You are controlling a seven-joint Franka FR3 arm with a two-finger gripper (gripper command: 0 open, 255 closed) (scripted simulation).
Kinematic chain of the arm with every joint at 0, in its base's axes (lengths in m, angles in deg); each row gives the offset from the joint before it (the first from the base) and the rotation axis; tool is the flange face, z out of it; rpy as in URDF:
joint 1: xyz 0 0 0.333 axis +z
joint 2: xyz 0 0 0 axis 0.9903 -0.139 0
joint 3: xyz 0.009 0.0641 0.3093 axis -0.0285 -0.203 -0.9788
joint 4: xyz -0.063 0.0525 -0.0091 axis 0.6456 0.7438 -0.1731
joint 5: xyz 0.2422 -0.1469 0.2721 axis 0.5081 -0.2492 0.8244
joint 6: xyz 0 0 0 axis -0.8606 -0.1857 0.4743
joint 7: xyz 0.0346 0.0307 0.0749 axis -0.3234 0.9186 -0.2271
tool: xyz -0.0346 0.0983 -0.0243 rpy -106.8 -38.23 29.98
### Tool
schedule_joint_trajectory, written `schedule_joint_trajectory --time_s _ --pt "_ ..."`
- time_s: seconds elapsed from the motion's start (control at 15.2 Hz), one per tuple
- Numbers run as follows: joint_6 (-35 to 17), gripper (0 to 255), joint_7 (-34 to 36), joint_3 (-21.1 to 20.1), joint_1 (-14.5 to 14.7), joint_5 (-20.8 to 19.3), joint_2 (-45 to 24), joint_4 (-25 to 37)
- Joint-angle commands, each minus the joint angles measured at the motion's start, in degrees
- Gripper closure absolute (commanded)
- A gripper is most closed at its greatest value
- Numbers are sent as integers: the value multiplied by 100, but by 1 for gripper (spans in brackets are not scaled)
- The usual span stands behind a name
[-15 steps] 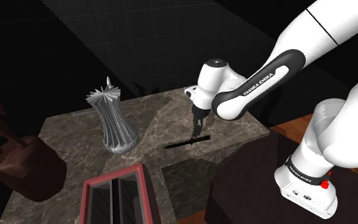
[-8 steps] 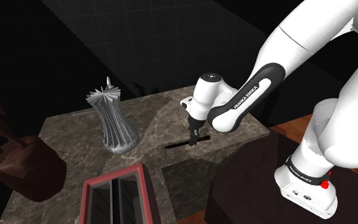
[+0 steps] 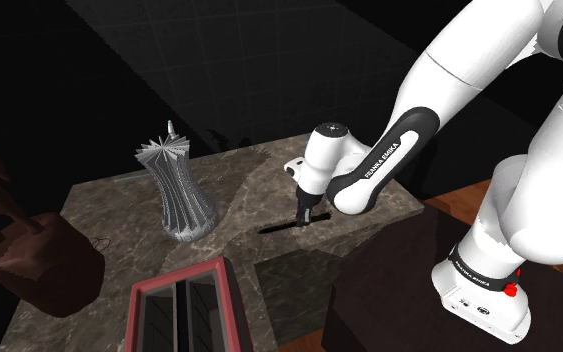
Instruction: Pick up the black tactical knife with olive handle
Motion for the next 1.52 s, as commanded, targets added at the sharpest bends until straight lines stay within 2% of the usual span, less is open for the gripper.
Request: schedule_joint_trajectory --time_s 0.0,0.33,1.32,1.45 --pt "-3 255 0 4 -3 0 -5 -2" --pt "-7 255 15 2 0 -12 -19 10" --pt "1382 255 -111 12 28 176 1183 199" --pt "1396 255 -112 13 28 177 1194 202"
